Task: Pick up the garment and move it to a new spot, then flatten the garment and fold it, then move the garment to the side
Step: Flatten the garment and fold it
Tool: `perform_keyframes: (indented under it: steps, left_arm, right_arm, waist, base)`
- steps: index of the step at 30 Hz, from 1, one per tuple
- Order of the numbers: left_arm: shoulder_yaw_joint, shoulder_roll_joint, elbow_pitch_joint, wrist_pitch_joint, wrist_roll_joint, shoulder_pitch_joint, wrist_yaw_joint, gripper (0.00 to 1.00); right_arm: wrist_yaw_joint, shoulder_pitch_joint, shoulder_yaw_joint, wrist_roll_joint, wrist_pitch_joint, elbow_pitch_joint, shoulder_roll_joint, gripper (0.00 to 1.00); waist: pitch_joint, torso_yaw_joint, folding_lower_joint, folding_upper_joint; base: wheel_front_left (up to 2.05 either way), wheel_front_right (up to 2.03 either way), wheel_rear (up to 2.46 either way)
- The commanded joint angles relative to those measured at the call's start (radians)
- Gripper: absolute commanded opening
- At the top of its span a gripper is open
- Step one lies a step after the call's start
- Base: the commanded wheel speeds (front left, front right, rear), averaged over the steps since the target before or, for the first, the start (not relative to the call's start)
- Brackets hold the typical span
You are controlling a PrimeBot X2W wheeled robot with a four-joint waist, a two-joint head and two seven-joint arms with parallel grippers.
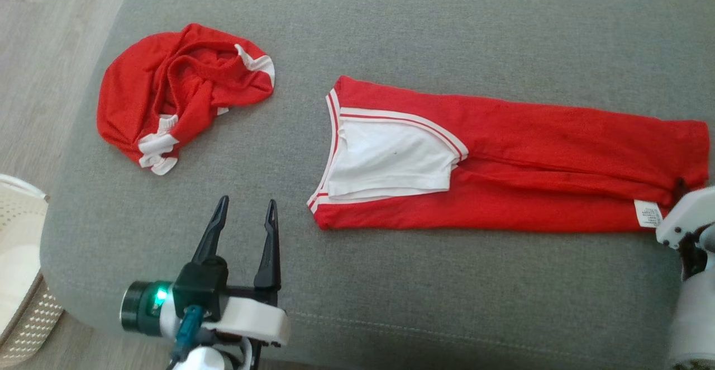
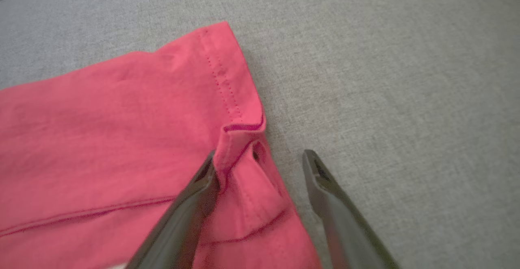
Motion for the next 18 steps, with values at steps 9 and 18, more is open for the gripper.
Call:
perform_keyframes:
  steps: [9,18]
  left_arm:
    - [0.080,-0.020,-0.036,-0.012,0.046,0.010,-0.026,1.00]
    - [0.113,-0.048,-0.048,-0.012,0.050,0.024,-0.074,1.00]
  right_arm:
    - [0.006,-0.033,0.078,0.017,-0.015,0.050,-0.010,0.00]
    - [0.006,-0.028,0.146,-0.010,-0.008,-0.021,-0.095,0.00]
  waist:
    - [-0.005,-0.031,0.0001,-0.0001]
    - [-0.007,-0.102,0.0001,-0.0001]
  base:
    - [0.00,0.00,0.00]
    - [0.00,0.00,0.00]
